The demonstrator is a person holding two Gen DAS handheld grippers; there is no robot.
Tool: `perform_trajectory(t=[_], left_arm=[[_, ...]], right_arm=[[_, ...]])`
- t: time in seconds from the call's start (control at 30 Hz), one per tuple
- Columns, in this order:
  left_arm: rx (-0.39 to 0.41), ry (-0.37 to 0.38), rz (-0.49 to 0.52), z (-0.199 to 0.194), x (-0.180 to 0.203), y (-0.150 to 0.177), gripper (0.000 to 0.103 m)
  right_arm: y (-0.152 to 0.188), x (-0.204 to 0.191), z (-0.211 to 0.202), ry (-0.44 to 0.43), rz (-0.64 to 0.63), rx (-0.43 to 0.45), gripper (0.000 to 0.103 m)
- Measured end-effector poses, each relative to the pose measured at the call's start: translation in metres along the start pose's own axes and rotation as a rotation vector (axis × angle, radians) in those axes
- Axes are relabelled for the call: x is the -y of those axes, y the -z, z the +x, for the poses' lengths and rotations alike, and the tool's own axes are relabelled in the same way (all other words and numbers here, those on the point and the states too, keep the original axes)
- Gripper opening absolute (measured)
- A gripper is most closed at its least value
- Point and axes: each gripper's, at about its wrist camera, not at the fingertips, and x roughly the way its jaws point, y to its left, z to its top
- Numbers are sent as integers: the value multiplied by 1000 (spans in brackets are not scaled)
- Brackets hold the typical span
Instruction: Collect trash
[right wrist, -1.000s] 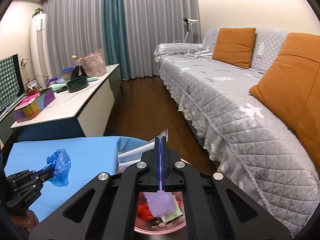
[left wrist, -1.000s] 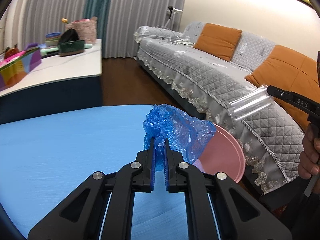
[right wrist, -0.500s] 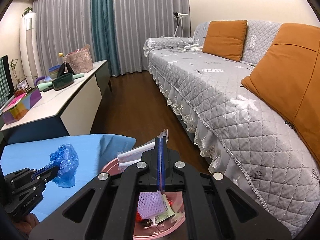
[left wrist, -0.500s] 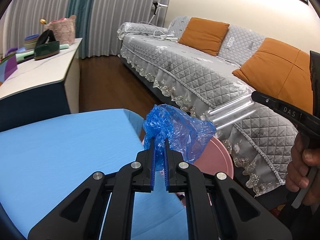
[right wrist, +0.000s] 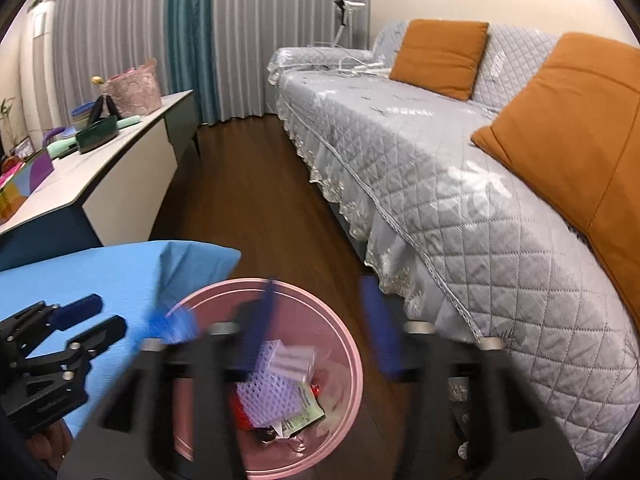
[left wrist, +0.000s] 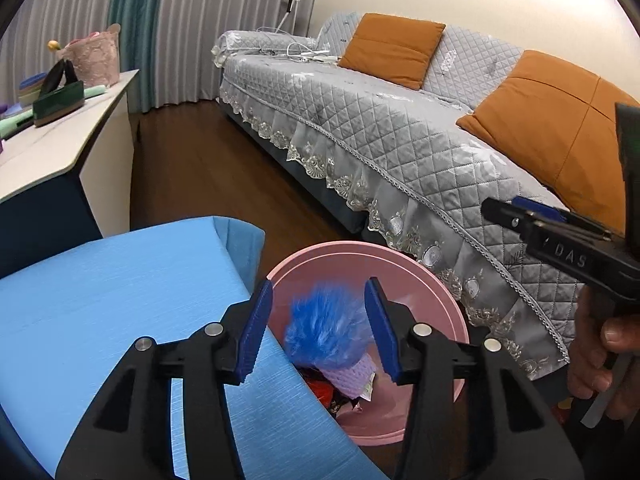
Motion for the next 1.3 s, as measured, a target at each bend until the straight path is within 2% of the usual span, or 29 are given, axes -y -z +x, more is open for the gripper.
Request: perform_trajectory(t=[0.07,0.2,0.37,0.47,0.63,0.87,0.97,1.17,1.3], left_arm=[[1,-3,-6,-4,-1,0,47],[12,-23,1,-18,-2,-3,51],[60,-60,-1,-54,-4,-7,77],[91,-69,-26,-84,-9,-9,87],[109,-100,-40,-134,-19,-2,94],[116,-148,-58,-193,-31,24,95],[106,-135,-78,-213,-35,43,95],[118,-239,-104,-246,-38,93,95],[88,-244,-180,-259,-44,120,95]], right_arm=[[0,2,1,-4,8,-7,58],[-2,2,-3,-7,20,2,73],[-6,-3,-19,-23,29,37,91],[-7,-8,-31,-46,30,55,97],[-4,-24,-59,-88,16,80,98],[12,-52,-111,-161,-3,126,98],[32,-68,-128,-190,-4,112,98],[67,-99,-171,-214,-63,126,98],[91,-113,-194,-222,-64,125,98]])
